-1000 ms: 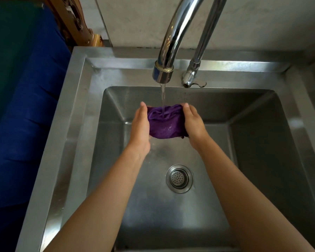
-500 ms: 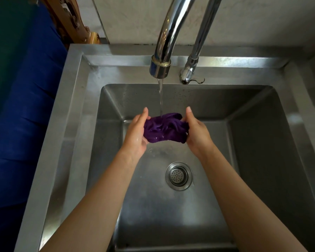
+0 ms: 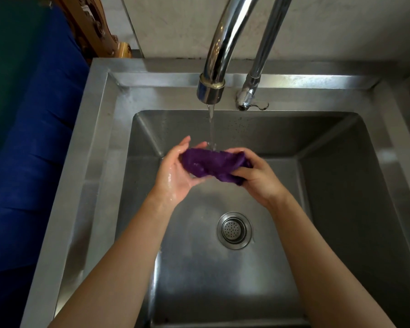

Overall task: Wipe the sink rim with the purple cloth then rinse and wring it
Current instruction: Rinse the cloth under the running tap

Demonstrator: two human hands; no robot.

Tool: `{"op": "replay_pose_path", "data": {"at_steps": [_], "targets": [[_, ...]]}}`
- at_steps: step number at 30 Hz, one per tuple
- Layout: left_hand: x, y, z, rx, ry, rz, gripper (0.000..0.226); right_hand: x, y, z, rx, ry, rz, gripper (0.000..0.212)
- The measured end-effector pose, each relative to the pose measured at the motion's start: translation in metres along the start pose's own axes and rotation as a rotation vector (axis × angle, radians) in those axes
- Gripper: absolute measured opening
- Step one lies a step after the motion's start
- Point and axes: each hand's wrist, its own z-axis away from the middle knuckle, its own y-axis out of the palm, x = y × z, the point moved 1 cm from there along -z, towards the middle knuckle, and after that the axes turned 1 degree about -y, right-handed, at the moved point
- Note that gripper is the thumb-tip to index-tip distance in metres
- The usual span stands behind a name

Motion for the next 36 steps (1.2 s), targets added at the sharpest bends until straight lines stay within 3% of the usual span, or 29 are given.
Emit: {"op": "replay_pose_path", "data": {"at_steps": [2,4,7,10,12,14,17,21,25,30,33,36], "targets": [[0.000,0.001,-0.001,-0.081,-0.134,-0.147,0.042,0.008,0.004,0.000,0.007,-0.108,0.154,0.040],[0.001,0.006,-0.006,-0.171,-0.172,-0.291,0.047,0.015,0.007,0.002,0.061,-0.080,0.204,0.044],[0.003,0.016,-0.015,-0.342,-0.075,-0.394,0.022,0.026,0.016,0.010,0.146,0.152,0.181,0.045],[0.007,0.025,-0.023,-0.432,0.068,-0.451,0.023,0.024,0.042,0.009,-0.133,0.229,0.410,0.045],[0.011,0.028,-0.022,-0.460,0.108,-0.471,0.027,0.020,0.057,0.004,-0.317,0.146,0.609,0.046],[0.010,0.026,-0.021,-0.490,0.103,-0.446,0.030,0.015,0.065,0.003,-0.378,0.024,0.813,0.043],[0.007,0.014,-0.025,-0.395,-0.007,-0.403,0.036,0.013,0.077,0.014,-0.416,-0.167,1.110,0.037],[0.014,0.014,-0.024,-0.076,-0.121,-0.304,0.053,0.016,0.093,0.011,-0.542,-0.371,1.258,0.030],[0.022,0.018,-0.020,-0.067,-0.103,-0.144,0.049,0.027,0.096,-0.008,-0.607,-0.403,1.411,0.031],[0.028,0.016,-0.020,-0.335,-0.130,-0.284,0.033,0.035,0.081,-0.027,-0.394,-0.188,1.336,0.035],[0.027,0.025,-0.018,-0.387,-0.129,-0.411,0.036,0.038,0.064,-0.033,-0.462,-0.049,1.148,0.033],[0.020,0.027,-0.020,-0.475,0.022,-0.573,0.037,0.022,0.052,-0.038,-0.525,-0.043,0.862,0.041]]}}
